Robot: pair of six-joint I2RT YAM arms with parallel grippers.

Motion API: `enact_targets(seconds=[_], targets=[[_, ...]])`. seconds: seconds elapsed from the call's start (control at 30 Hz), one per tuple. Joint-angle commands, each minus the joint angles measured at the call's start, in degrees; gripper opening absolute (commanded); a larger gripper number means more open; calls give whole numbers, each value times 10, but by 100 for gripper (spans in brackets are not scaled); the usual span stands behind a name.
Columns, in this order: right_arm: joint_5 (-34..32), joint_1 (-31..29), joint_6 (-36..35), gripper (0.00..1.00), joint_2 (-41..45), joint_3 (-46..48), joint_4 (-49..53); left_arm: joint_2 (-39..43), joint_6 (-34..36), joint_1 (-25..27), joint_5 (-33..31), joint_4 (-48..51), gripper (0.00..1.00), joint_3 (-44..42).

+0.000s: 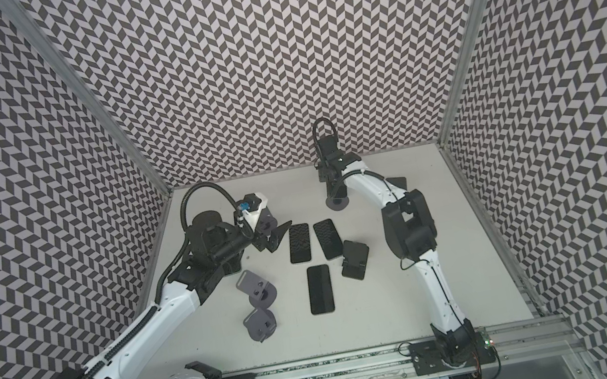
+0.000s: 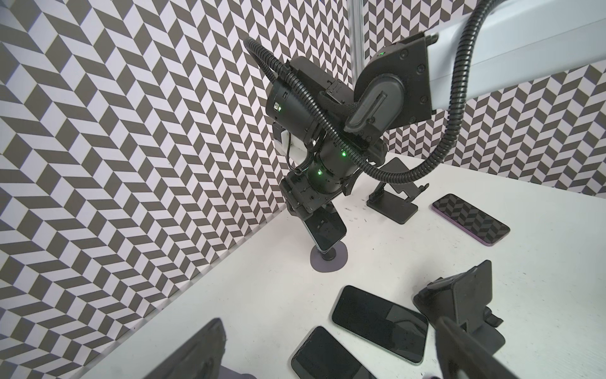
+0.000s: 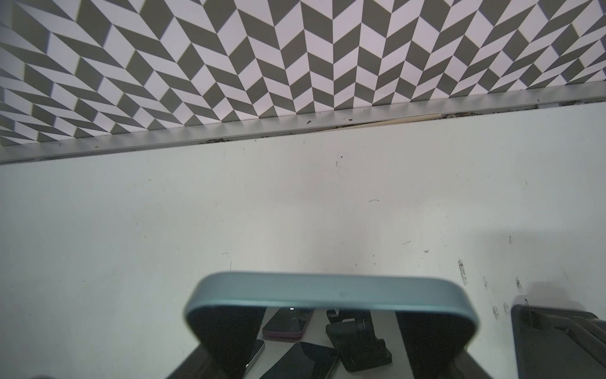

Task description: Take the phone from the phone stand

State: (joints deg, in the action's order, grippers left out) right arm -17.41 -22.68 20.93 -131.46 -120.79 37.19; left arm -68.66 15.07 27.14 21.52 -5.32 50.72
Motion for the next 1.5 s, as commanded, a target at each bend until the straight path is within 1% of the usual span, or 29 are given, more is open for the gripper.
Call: enact_targets(seconds=[0.0, 0.43, 0.87, 1.23, 1.47], targets=[[-2, 2, -4, 58, 51, 0, -36, 3, 0, 3, -2, -15, 100, 15], [-2, 2, -8, 58, 66, -4, -38, 5, 0, 4, -2, -16, 100, 16], [1, 3, -10, 56, 104, -4, -31, 1, -14, 6, -3, -22, 100, 21], [15, 4, -11, 53, 149, 42, -32, -23, -28, 18, -6, -36, 100, 40], [33, 11, -8, 53, 184, 86, -40, -54, -26, 41, -7, -40, 100, 62]])
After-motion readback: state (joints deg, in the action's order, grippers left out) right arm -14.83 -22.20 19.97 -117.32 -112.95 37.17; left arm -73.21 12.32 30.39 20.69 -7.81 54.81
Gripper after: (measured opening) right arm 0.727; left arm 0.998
